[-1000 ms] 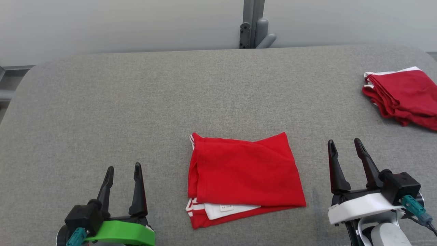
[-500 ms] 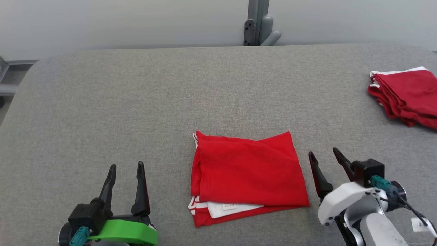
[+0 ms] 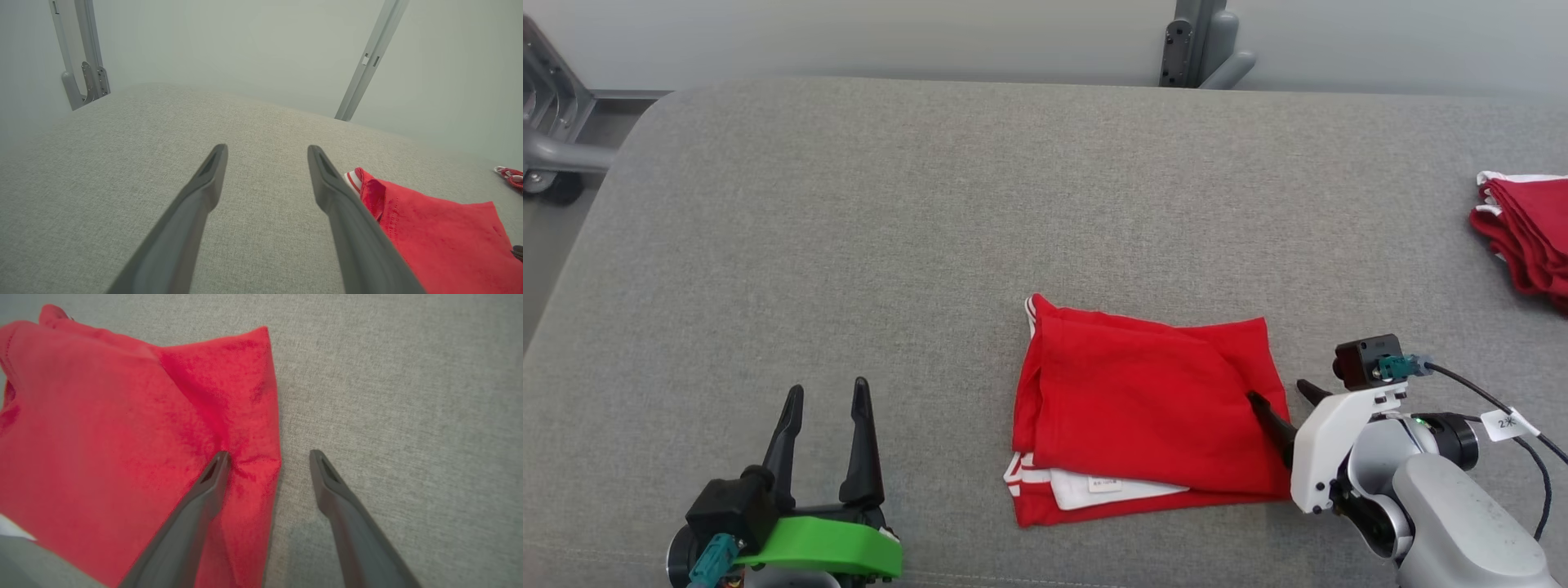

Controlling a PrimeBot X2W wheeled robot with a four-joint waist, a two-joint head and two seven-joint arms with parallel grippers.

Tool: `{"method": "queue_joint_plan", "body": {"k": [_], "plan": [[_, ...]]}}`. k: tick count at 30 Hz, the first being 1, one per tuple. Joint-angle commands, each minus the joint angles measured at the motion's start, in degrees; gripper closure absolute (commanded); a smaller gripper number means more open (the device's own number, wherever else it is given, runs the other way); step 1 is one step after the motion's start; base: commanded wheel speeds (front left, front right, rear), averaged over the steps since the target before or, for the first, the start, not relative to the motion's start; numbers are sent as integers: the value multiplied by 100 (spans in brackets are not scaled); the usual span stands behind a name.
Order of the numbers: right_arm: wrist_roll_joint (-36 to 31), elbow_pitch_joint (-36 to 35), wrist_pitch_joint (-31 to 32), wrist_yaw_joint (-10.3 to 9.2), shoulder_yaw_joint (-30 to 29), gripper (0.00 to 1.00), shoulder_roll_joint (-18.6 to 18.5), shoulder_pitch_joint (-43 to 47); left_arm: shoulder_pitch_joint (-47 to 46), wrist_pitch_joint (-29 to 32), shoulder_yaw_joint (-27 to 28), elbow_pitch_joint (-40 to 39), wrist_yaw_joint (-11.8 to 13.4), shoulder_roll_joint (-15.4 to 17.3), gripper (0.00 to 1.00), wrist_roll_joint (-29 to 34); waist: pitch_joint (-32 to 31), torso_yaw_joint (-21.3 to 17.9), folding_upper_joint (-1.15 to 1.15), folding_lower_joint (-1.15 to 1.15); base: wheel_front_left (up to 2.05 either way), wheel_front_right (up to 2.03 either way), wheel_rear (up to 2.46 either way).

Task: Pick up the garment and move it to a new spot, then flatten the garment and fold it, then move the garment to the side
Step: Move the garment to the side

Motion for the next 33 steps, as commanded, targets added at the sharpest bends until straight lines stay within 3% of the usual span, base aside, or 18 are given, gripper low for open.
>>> {"method": "queue_joint_plan", "body": {"k": [1,5,6,7,8,9,10,11,20,33], "plan": [[117,48,50,-5,62,0,-44,-61,-105,-13,18,11,-9,-18,0,17,66,88,0,0,0,0,0],[637,207,216,-4,361,0,-167,-223,-99,-13,59,38,-49,-41,0,34,85,150,0,0,0,0,0],[742,240,242,-4,448,5,-183,-253,-95,-13,66,41,-52,-47,0,42,84,159,0,0,0,0,0],[860,263,236,-4,526,47,-186,-282,-92,-13,75,44,-57,-49,0,53,83,164,0,0,0,0,0],[942,285,219,-4,591,53,-199,-314,-88,-13,84,46,-57,-53,0,60,80,166,0,0,0,0,0],[1006,312,193,-4,657,70,-222,-348,-81,-13,89,48,-57,-56,0,75,76,164,0,0,0,0,0],[1046,326,140,-4,709,80,-250,-388,-71,-13,95,46,-55,-60,0,79,70,158,0,0,0,0,0],[1070,350,58,-4,752,100,-274,-441,-59,-13,98,43,-56,-62,0,86,64,149,0,0,0,0,0],[1220,313,-547,-6,821,100,-575,-770,45,-13,114,-15,-117,-77,0,188,10,-331,0,0,0,0,0],[1068,192,-501,-6,415,100,-1014,-1103,-209,-11,-42,-56,-220,-35,0,340,347,-1759,0,0,0,0,0]]}}
